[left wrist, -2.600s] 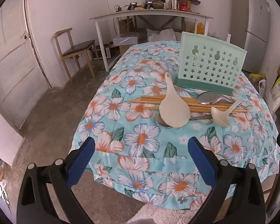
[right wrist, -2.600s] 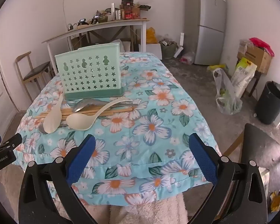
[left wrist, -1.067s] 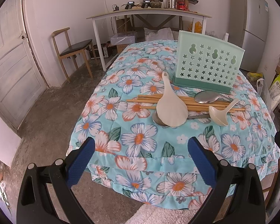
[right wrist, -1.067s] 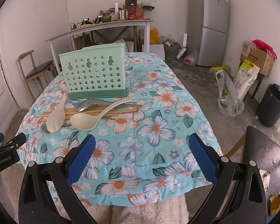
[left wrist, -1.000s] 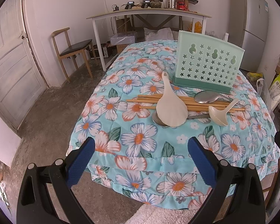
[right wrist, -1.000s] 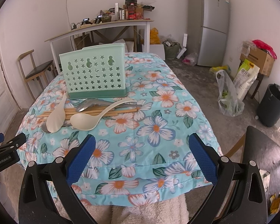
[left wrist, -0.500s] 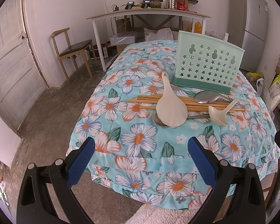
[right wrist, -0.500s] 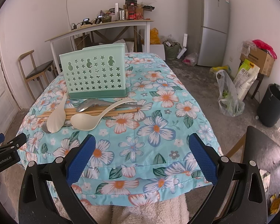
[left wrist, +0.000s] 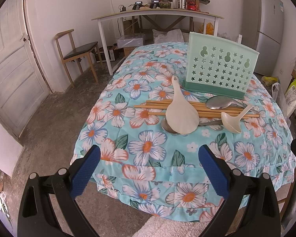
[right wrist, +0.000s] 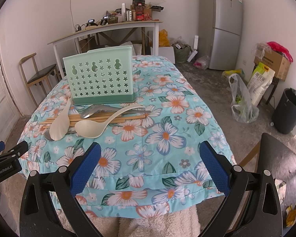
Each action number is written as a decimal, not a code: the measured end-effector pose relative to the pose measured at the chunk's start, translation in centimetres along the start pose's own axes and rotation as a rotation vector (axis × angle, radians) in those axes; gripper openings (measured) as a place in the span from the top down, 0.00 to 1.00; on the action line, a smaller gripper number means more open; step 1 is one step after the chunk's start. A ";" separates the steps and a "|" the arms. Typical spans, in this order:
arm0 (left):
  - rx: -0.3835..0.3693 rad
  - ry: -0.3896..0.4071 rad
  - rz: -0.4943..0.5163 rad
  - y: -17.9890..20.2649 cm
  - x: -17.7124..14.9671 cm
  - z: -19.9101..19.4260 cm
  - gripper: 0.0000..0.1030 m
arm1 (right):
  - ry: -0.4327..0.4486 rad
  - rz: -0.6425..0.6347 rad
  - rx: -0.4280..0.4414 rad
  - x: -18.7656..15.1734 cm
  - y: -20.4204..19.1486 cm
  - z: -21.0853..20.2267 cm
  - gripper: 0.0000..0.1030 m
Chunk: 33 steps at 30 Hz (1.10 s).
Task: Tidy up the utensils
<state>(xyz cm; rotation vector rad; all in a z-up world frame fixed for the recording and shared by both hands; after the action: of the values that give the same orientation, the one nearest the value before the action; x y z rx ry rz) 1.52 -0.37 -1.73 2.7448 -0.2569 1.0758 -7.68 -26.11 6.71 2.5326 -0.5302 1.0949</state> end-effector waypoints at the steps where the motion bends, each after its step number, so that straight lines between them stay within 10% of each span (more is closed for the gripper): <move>1: 0.000 0.000 0.000 0.0 0.0 0.0 0.06 | 0.000 0.000 0.000 0.0 0.0 0.0 0.08; 21: -0.018 -0.023 0.037 -0.1 1.0 3.3 0.06 | 0.014 -0.045 0.044 1.4 -2.9 2.4 0.08; 33: -0.149 0.034 0.166 0.6 2.2 6.4 0.06 | 0.009 -0.159 0.171 -0.2 -6.7 6.7 0.08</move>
<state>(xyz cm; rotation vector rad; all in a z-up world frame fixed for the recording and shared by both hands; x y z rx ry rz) 7.13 -2.67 -4.78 2.6075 -0.5459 1.0931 -0.61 -23.14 1.17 2.6602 -0.2364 1.1361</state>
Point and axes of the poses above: each gripper's, at about its wrist camera, not at the fingertips, and z roughly the way its jaws point, y to its right, x to its top, the point moved 2 cm from there along z, roughly the way its jaws point, and after that the axes turned 13 degrees about -x, right-handed, at the moved point
